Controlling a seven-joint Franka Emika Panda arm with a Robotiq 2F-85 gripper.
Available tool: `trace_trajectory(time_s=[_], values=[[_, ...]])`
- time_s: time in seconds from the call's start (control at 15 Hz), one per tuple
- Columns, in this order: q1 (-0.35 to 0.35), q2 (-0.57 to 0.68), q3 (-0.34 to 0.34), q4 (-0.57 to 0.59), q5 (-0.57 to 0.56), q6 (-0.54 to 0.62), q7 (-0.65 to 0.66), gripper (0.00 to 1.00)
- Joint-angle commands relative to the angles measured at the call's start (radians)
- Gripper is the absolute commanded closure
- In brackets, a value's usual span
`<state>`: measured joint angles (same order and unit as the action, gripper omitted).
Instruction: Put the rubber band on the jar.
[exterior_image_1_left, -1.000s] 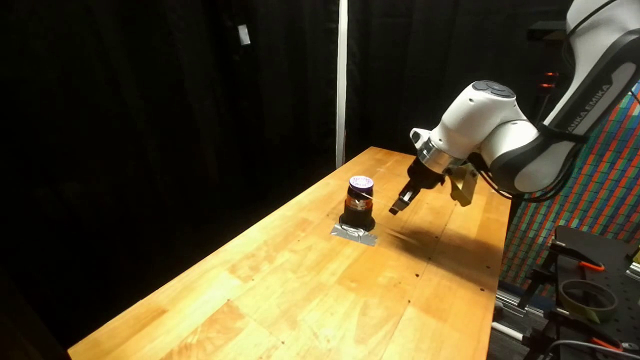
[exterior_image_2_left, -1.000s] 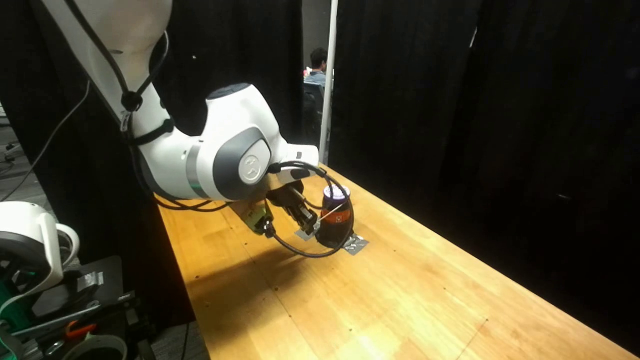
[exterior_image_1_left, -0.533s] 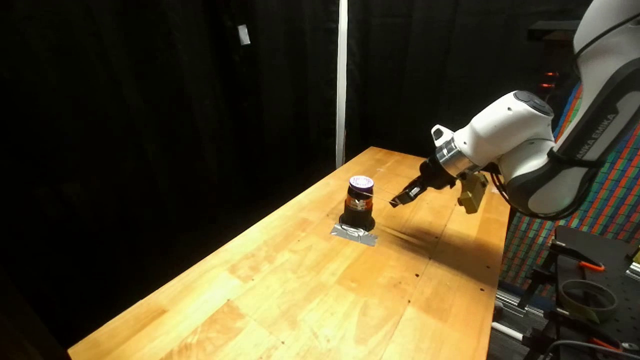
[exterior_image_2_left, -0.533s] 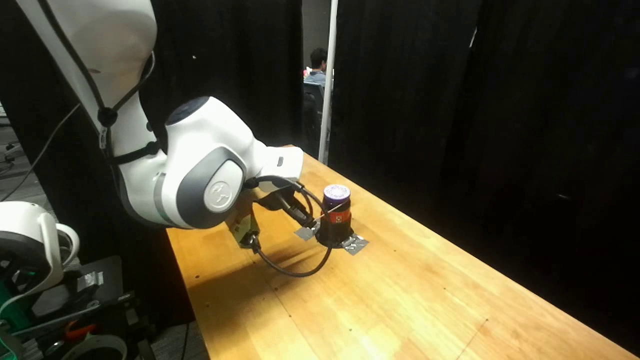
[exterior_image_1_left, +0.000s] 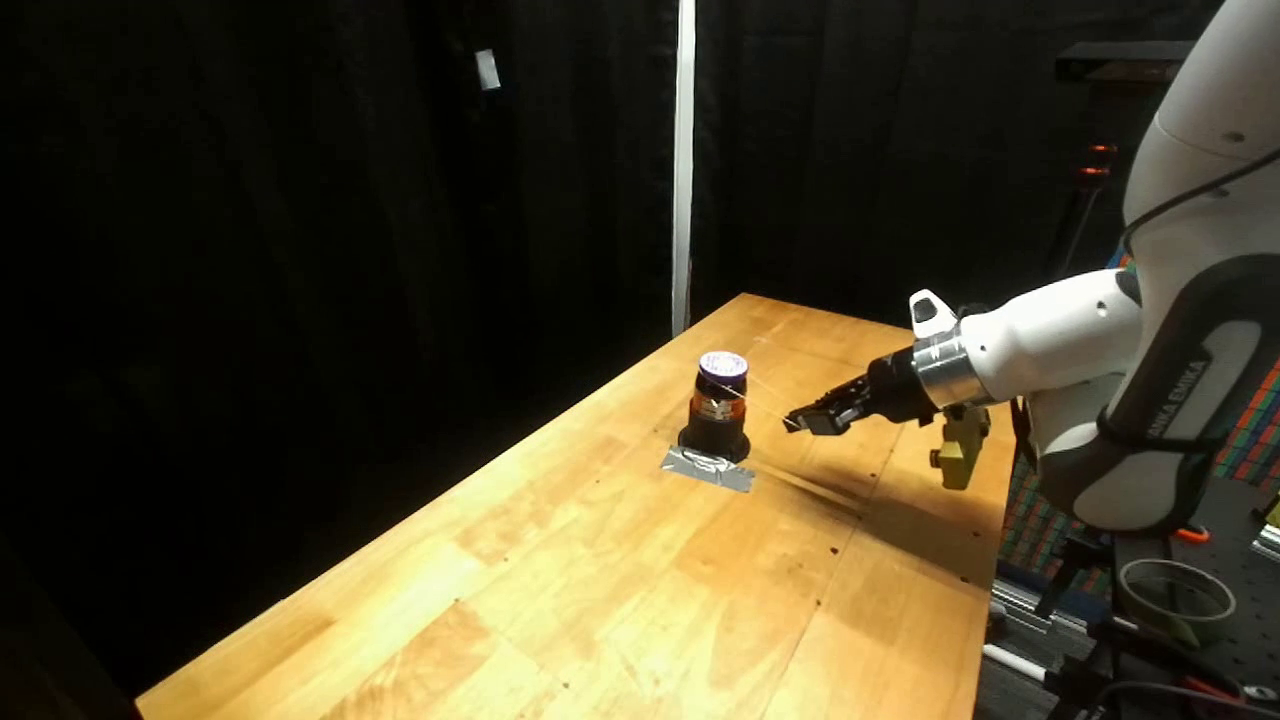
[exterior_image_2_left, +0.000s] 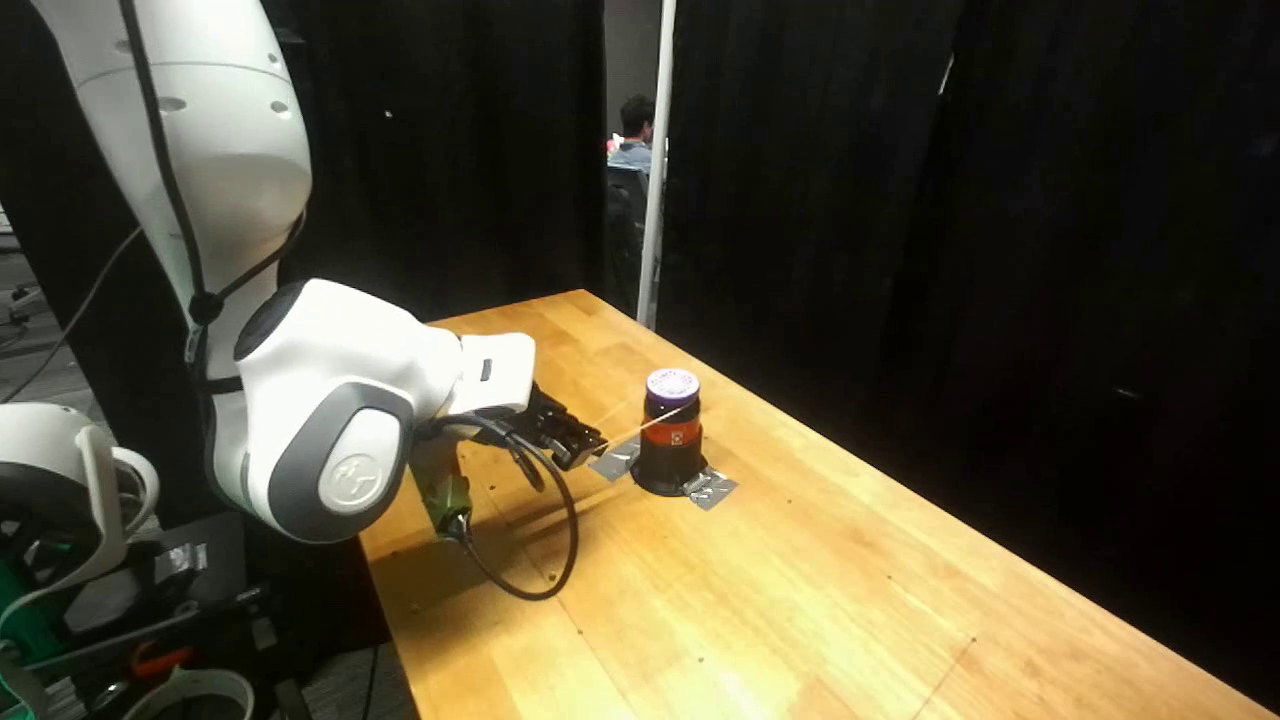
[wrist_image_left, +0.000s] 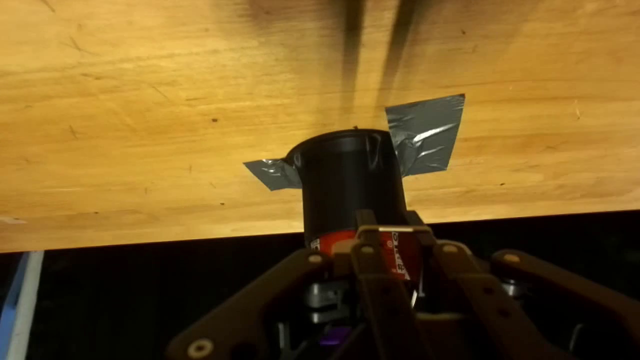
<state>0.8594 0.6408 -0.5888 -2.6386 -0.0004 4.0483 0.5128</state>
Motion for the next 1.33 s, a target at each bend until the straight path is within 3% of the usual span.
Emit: trace_trajectory(time_s=[0.0,0.13,0.2,0.27,0.33,0.47,0.53,0.67,0.73,0.8,0.87,0.93,1.0,1.07,1.13,1.2,1.27], values=[[-0.2,0.037,0.278,-0.006,0.192,0.187,-0.149,0.8],[-0.343,0.072,0.43,0.017,0.219,0.298,-0.203,0.81],[-0.171,0.054,0.264,0.06,0.198,0.197,-0.101,0.81],[-0.194,0.059,0.282,0.078,0.216,0.194,-0.108,0.81],[-0.174,0.056,0.255,0.104,0.225,0.176,-0.101,0.8],[-0.166,0.102,0.249,0.123,0.274,0.248,-0.093,0.81],[-0.1,0.078,0.19,0.162,0.291,0.169,-0.08,0.82],[-0.118,0.136,0.22,0.147,0.338,0.258,-0.074,0.81],[-0.026,0.121,0.142,0.181,0.371,0.17,-0.051,0.8],[-0.007,0.137,0.131,0.174,0.396,0.18,-0.041,0.8],[-0.064,0.163,0.195,0.136,0.424,0.277,-0.058,0.8],[0.077,0.166,0.08,0.179,0.47,0.172,-0.018,0.81],[0.105,0.185,0.064,0.175,0.5,0.172,-0.004,0.8],[0.025,0.195,0.148,0.135,0.528,0.274,-0.03,0.81],[0.194,0.227,0.01,0.175,0.577,0.171,0.036,0.81],[0.222,0.246,-0.002,0.171,0.604,0.17,0.05,0.81],[0.13,0.237,0.09,0.135,0.629,0.266,0.013,0.81]])
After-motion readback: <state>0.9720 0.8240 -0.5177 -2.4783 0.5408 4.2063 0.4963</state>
